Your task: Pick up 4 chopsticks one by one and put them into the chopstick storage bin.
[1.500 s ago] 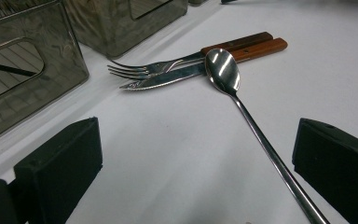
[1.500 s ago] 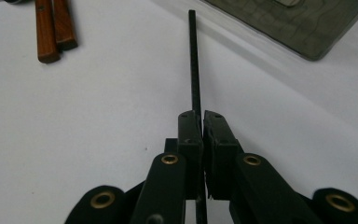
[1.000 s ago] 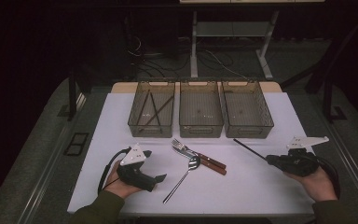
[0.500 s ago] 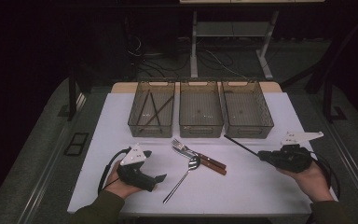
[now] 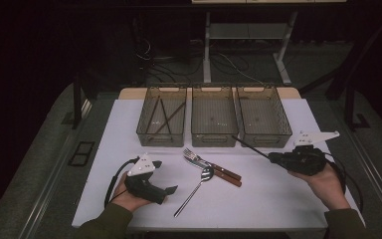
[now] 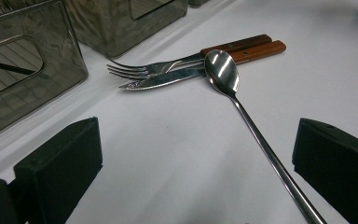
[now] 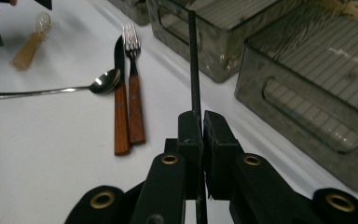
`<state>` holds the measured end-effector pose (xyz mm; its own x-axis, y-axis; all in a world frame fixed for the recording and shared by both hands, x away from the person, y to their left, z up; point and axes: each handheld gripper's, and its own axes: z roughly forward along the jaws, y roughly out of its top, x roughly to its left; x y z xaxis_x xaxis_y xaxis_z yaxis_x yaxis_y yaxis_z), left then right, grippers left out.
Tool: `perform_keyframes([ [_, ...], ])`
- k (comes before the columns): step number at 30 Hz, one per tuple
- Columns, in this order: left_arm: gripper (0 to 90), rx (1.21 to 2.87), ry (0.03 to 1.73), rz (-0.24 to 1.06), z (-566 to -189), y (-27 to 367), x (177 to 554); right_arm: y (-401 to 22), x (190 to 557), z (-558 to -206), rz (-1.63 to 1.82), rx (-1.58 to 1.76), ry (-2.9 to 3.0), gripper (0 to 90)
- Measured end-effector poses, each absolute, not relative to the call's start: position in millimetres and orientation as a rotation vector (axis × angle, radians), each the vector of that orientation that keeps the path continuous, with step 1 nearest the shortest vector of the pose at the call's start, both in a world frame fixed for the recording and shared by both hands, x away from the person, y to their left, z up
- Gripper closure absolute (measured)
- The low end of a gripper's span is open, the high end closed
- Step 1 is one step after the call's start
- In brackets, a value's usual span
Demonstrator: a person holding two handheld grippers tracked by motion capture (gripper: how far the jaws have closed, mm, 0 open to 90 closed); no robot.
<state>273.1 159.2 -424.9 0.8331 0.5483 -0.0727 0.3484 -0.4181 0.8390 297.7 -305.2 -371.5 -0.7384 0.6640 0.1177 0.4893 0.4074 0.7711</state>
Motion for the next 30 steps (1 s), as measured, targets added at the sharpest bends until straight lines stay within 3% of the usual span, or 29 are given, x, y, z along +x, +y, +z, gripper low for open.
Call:
perform_keyframes([
  [30, 0.9, 2.046, 0.649, 0.258, -425, 159, 273, -250, 362, -344, 1.235, 1.008, 2.427, 86.3],
])
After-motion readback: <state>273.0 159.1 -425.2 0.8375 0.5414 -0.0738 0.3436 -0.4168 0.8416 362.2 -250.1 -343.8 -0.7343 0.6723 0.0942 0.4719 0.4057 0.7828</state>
